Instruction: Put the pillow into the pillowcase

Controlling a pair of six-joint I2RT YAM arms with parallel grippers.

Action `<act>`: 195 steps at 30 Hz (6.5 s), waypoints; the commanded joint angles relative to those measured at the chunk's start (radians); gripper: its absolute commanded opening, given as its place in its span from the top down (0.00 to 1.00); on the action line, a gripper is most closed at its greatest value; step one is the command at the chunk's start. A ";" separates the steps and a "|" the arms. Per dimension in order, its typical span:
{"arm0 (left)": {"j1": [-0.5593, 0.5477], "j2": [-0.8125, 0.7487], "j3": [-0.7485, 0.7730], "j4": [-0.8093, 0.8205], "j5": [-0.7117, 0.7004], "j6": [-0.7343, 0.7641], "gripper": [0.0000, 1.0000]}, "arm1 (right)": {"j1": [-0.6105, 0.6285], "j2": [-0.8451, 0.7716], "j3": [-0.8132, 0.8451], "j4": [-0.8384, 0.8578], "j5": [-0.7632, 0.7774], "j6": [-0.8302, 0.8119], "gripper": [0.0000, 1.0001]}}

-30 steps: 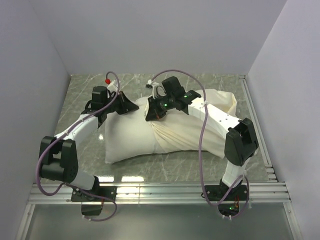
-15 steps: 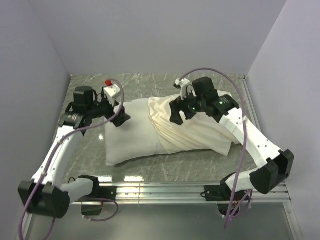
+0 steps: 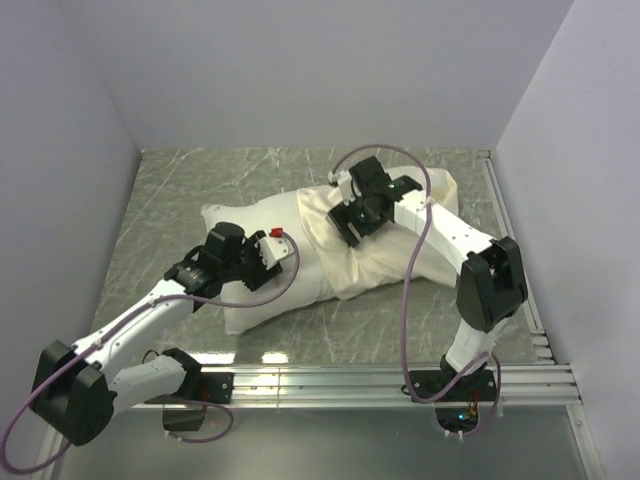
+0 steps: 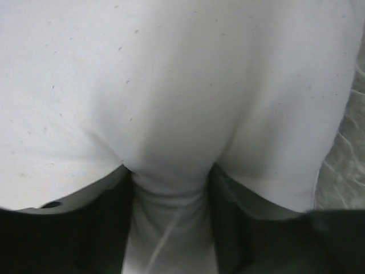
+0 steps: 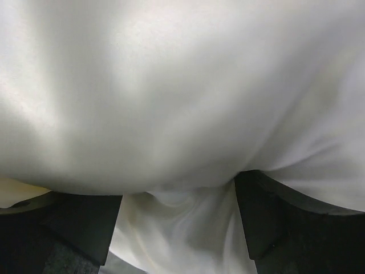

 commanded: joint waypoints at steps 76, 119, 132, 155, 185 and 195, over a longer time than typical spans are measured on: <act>-0.187 0.060 0.126 0.028 0.061 -0.423 0.13 | -0.045 -0.379 -0.708 0.823 0.126 0.064 1.00; -0.203 0.375 0.325 0.449 -0.031 -0.737 1.00 | -0.049 -0.556 -0.294 0.272 -0.657 0.003 1.00; -0.058 0.191 0.521 0.369 0.231 -1.240 1.00 | 0.070 -0.273 0.436 0.186 -0.971 0.197 1.00; 0.400 0.418 0.283 0.134 0.253 -1.404 0.74 | 0.023 0.282 0.712 0.320 -0.643 0.159 0.66; 0.031 0.118 0.246 0.085 0.003 -0.612 0.01 | 0.014 0.307 0.536 0.188 0.118 -0.174 0.63; -0.101 0.319 0.214 0.353 -0.209 -0.570 0.41 | 0.080 0.129 0.448 0.093 0.097 -0.122 0.98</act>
